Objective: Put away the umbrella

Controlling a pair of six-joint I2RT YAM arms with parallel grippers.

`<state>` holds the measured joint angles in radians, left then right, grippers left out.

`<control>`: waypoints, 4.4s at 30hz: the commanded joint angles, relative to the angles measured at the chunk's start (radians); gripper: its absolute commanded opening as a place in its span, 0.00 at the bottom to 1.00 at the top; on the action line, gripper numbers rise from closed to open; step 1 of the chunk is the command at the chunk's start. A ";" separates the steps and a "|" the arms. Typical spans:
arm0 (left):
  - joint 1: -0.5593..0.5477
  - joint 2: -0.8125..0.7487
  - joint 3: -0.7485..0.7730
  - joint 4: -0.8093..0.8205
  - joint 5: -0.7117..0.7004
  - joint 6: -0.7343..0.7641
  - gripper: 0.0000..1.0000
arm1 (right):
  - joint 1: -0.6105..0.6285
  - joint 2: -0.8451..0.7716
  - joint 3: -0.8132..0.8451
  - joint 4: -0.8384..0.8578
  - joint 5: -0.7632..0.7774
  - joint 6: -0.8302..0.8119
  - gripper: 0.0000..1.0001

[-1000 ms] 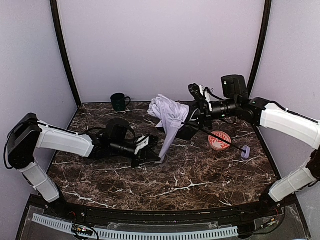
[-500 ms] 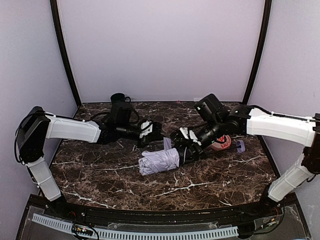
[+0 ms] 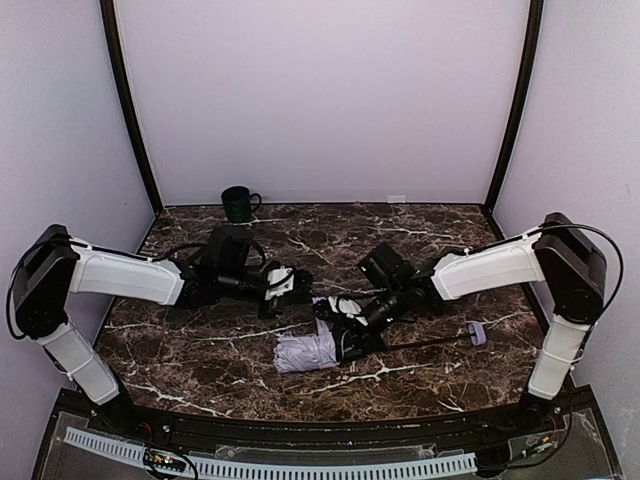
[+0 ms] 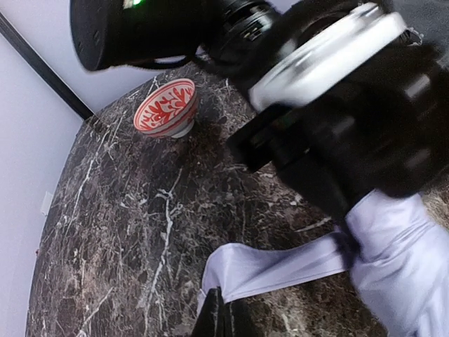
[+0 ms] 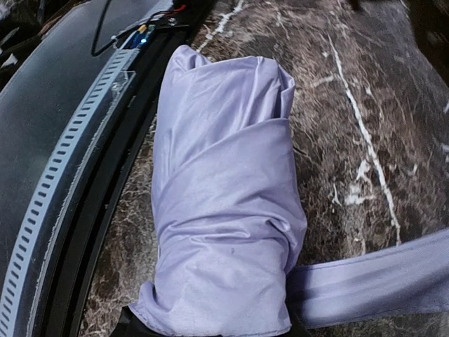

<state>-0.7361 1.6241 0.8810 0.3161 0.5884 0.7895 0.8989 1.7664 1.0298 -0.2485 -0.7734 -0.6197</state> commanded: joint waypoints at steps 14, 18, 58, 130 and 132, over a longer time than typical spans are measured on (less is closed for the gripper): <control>-0.283 -0.232 -0.238 0.190 -0.148 -0.086 0.00 | -0.082 0.209 -0.013 0.235 0.122 0.449 0.09; -0.371 -0.141 -0.197 0.086 -0.182 0.011 0.00 | -0.079 0.185 -0.041 0.301 0.199 0.515 0.14; -0.449 0.129 -0.171 -0.241 -0.488 0.280 0.00 | -0.020 -0.153 -0.073 0.251 0.256 0.712 0.94; -0.442 0.031 -0.254 -0.235 -0.689 0.200 0.00 | 0.119 -0.018 -0.221 0.302 0.512 0.624 0.21; -0.442 0.022 -0.258 -0.226 -0.717 0.196 0.00 | 0.103 -0.033 -0.216 0.293 0.502 0.630 0.15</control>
<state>-1.1824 1.6508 0.6708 0.1967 -0.0563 1.0084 1.0332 1.7573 0.8314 0.0559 -0.2317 0.0025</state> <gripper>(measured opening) 0.008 0.283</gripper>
